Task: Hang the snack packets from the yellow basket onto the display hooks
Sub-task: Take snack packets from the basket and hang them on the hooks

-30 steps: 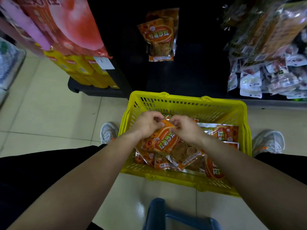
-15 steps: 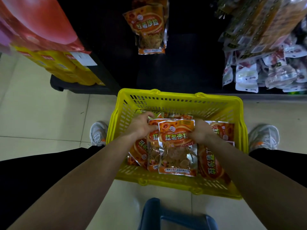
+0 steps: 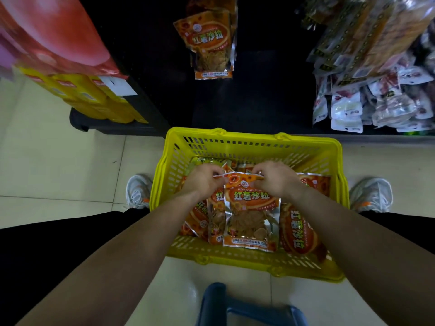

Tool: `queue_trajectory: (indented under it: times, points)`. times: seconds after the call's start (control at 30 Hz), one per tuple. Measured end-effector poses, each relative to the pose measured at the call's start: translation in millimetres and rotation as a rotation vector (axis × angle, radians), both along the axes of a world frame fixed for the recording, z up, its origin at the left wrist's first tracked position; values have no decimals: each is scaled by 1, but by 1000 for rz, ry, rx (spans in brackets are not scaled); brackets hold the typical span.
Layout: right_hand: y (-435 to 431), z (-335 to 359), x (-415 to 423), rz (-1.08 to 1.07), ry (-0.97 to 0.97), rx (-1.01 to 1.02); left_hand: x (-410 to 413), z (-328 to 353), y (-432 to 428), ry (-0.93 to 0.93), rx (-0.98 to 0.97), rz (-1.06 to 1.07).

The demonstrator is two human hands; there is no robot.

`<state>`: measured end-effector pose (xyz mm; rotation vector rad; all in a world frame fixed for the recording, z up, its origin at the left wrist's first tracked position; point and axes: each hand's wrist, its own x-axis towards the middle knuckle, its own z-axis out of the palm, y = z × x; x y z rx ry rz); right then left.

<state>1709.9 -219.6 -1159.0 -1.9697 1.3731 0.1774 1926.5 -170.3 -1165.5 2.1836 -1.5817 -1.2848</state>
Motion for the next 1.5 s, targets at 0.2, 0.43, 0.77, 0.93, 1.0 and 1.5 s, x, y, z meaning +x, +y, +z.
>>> queue_trajectory:
  times: [0.2, 0.43, 0.77, 0.93, 1.0, 1.5]
  points:
    - [-11, 40, 3, 47, -69, 60, 6, 37, -8, 22, -42, 41]
    - [-26, 147, -7, 193, -106, -95, 26, 143, -32, 87, -184, -76]
    - [-24, 287, -46, 86, -179, -540, 35, 292, -41, 233, -601, -19]
    - [-17, 284, -55, -43, -437, -535, 22, 286, -32, 522, -672, 125]
    - [-18, 284, -54, -22, -469, -516, 17, 287, -33, 664, -630, 198]
    - [-38, 280, -42, -120, -683, -574, 0, 285, -48, 664, -593, 146]
